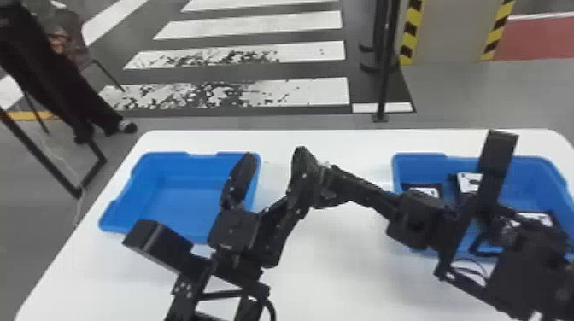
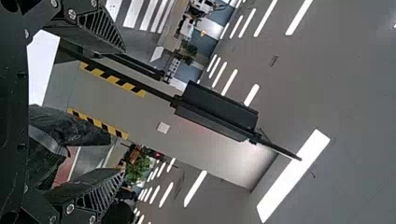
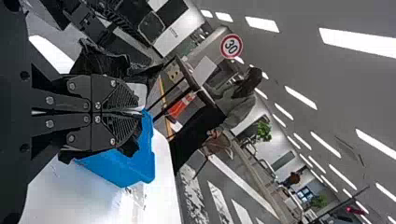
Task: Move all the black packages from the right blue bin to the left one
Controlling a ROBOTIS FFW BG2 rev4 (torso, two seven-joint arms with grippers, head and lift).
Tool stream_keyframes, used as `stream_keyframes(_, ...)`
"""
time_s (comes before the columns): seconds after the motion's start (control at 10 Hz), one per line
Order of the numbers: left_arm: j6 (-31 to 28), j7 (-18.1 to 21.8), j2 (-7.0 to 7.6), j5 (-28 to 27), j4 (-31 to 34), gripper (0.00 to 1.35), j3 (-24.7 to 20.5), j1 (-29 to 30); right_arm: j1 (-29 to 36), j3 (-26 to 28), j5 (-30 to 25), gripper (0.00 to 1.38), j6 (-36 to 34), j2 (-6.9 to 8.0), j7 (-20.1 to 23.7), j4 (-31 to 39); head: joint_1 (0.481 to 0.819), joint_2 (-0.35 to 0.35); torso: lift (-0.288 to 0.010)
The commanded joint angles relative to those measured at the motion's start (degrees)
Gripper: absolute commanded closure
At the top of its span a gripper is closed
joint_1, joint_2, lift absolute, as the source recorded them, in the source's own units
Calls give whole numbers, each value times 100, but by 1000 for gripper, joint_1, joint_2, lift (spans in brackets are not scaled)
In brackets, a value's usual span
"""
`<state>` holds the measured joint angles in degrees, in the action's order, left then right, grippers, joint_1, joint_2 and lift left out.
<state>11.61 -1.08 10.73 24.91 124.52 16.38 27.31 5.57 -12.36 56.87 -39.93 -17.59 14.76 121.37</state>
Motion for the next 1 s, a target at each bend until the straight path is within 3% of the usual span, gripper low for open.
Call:
stream_keyframes(0.0,-50,29,35,0,0,165,64,-17,-65,-90,26,1205,14,-7,9,-37,695,167,-176)
stream_keyframes(0.4,-317,108,61,11,56,206,87,-17,-149,-215,151,1205,183,-25,44,-79,695,159,-176)
stream_keyframes(0.7,-612,152,26,-69,183,877,-50,25,-177,-273,197,1205,267,-51,88,-79,695,164,-176)
stream_keyframes(0.8,-1006,91,26,-274,436,1196,-141,95,-177,-273,209,1205,323,-51,97,-93,695,167,-176)
stream_keyframes(0.9,-1217,47,26,-411,591,1210,-176,110,-206,-284,231,1205,394,-42,106,-121,695,169,-176)
